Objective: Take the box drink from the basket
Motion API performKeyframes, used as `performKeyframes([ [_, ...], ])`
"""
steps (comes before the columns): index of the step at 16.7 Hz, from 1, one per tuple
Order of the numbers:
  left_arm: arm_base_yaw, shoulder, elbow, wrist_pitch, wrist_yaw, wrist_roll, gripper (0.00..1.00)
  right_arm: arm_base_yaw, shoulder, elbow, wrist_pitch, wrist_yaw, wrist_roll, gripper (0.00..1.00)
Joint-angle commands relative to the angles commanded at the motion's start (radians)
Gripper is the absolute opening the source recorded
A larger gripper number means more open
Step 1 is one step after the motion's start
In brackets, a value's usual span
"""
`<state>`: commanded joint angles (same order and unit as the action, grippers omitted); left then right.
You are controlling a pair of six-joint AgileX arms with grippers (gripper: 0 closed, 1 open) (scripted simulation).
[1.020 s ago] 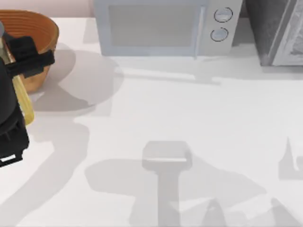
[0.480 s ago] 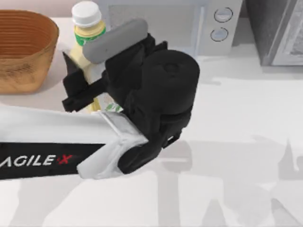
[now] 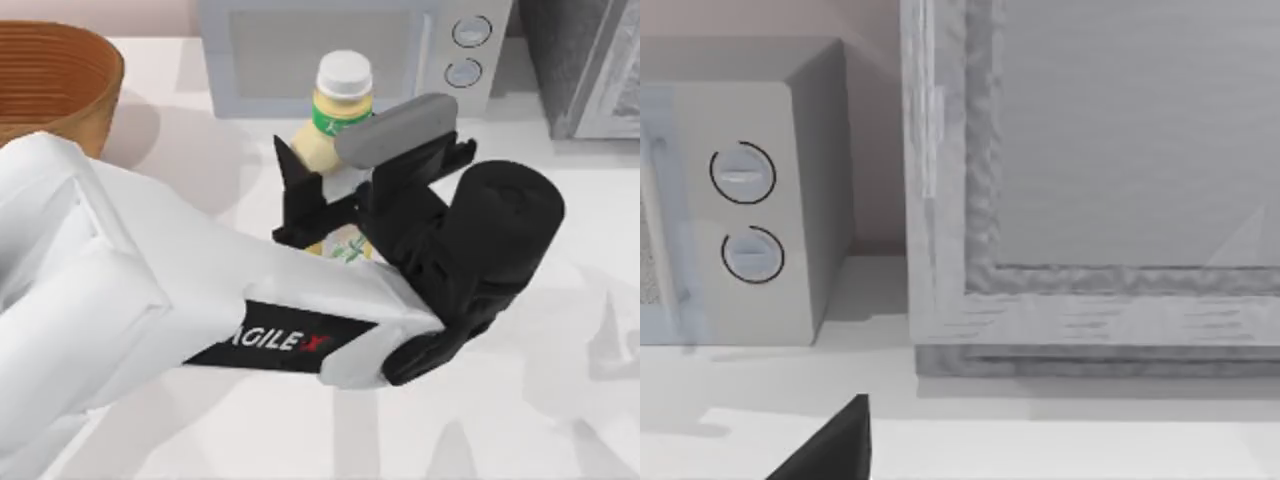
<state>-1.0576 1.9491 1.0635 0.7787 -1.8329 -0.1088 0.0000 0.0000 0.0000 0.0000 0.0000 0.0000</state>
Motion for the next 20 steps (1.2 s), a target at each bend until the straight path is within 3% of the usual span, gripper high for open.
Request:
performKeyframes([
  [2, 0.0, 0.0, 0.0, 0.0, 0.0, 0.0, 0.0, 0.0, 0.0, 0.0, 0.0, 0.0, 0.0, 1.0],
  [3, 0.009, 0.119, 0.154, -0.074, 0.243, 0.014, 0.0, 0.0, 0.0, 0.0, 0.0, 0.0, 0.0, 1.0],
  [12, 0.106, 0.092, -0.087, 0.111, 0.113, -0.065, 0.0, 0.0, 0.0, 0.0, 0.0, 0.0, 0.0, 1.0],
  [16, 0.109, 0.091, -0.093, 0.116, 0.109, -0.067, 0.0, 0.0, 0.0, 0.0, 0.0, 0.0, 0.0, 1.0],
  [20, 0.109, 0.091, -0.093, 0.116, 0.109, -0.067, 0.3, 0.0, 0.0, 0.0, 0.0, 0.0, 0.0, 1.0],
])
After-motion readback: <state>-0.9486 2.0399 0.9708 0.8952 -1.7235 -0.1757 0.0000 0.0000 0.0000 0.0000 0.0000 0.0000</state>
